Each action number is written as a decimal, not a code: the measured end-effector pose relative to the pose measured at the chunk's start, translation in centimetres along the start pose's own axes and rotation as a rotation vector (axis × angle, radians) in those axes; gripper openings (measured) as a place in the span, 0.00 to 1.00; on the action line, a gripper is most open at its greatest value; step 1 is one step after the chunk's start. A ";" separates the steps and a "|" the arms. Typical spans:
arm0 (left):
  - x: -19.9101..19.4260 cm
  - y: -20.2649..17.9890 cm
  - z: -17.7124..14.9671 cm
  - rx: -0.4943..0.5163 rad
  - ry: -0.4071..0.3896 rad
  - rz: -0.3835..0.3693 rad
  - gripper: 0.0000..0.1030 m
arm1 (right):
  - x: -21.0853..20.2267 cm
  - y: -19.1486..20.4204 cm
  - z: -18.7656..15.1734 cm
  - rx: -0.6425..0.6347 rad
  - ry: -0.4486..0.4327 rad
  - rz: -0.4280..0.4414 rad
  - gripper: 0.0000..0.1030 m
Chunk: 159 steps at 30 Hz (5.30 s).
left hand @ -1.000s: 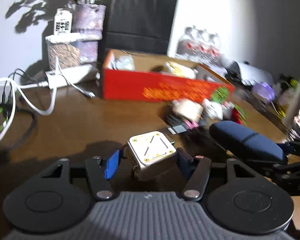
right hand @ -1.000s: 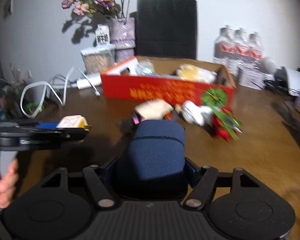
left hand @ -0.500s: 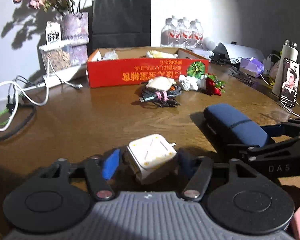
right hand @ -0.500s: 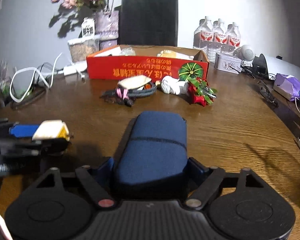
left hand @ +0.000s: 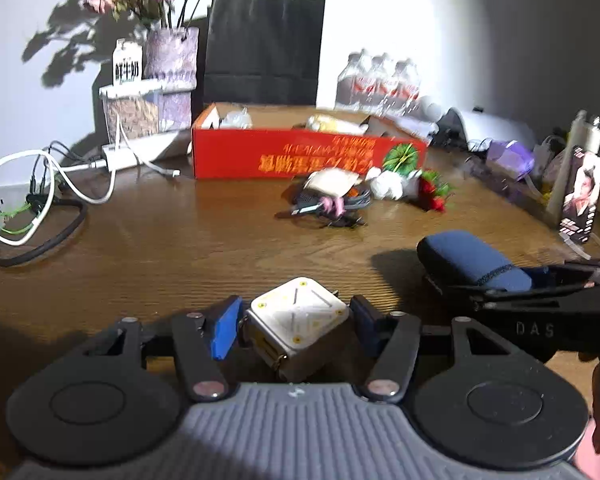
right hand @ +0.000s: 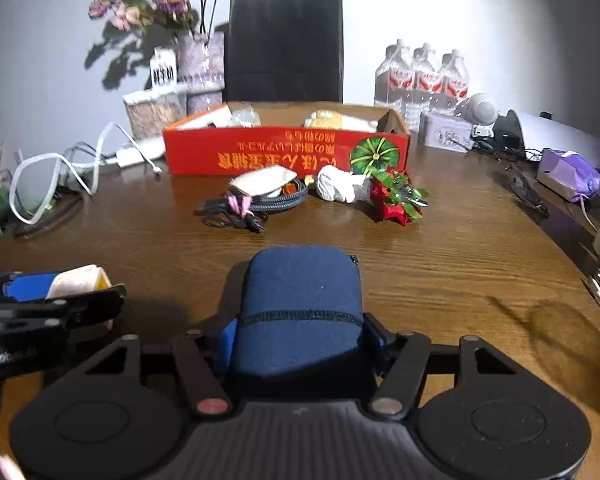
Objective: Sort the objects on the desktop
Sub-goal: 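Lower the cube and navy case into the box and open both tools, then withdraw both tools back over the table, then grasp the red flower ornament with the right tool while the left tool grasps the brown paper square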
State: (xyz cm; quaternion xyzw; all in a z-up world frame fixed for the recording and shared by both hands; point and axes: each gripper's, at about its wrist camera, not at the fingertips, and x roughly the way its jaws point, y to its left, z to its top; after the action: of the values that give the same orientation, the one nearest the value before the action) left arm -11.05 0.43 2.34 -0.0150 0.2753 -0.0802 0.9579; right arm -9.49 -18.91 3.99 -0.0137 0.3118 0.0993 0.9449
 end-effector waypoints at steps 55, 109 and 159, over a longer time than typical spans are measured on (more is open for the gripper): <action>33.2 7.1 29.6 0.026 0.121 0.019 0.82 | 31.1 -6.8 30.0 0.142 0.158 -0.046 0.77; 5.7 2.8 2.4 -0.029 -0.019 0.061 1.00 | 4.2 -3.9 1.2 0.207 -0.097 0.105 0.92; 11.1 3.1 10.7 -0.156 0.040 -0.292 0.10 | 7.6 -5.9 8.4 0.081 -0.089 0.145 0.40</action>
State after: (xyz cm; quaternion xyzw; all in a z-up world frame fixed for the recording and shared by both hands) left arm 4.36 1.50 5.32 -0.1277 0.2948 -0.1970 0.9263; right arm 2.53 -22.61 6.05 0.0514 0.2734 0.1554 0.9479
